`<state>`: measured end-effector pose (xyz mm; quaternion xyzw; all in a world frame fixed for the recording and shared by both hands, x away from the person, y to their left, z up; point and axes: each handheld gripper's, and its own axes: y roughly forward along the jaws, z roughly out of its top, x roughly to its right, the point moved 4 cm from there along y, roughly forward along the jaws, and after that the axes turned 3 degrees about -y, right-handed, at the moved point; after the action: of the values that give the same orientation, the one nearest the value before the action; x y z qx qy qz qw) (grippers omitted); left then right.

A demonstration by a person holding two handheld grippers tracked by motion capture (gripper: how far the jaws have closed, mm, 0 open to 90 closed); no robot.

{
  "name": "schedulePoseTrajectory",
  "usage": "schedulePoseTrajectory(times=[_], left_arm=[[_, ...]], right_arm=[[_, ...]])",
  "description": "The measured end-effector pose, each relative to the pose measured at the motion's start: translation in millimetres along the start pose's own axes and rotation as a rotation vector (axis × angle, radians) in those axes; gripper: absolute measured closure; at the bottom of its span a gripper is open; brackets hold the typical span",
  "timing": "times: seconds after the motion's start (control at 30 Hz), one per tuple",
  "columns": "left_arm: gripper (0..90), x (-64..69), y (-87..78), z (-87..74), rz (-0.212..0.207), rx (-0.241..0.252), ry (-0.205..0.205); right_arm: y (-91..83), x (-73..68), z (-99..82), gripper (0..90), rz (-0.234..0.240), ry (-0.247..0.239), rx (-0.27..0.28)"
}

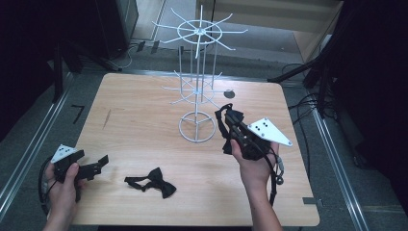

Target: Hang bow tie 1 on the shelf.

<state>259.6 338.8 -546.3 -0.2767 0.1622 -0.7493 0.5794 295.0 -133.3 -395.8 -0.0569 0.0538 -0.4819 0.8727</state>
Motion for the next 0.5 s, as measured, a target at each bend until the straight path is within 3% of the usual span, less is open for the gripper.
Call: schedulePoseTrajectory(times=[0.5], left_arm=[[0.0, 0.1, 0.1, 0.0, -0.001, 0.001, 0.0]], right_arm=[[13.4, 4.2, 6.3, 87.5, -0.004, 0.005, 0.0]])
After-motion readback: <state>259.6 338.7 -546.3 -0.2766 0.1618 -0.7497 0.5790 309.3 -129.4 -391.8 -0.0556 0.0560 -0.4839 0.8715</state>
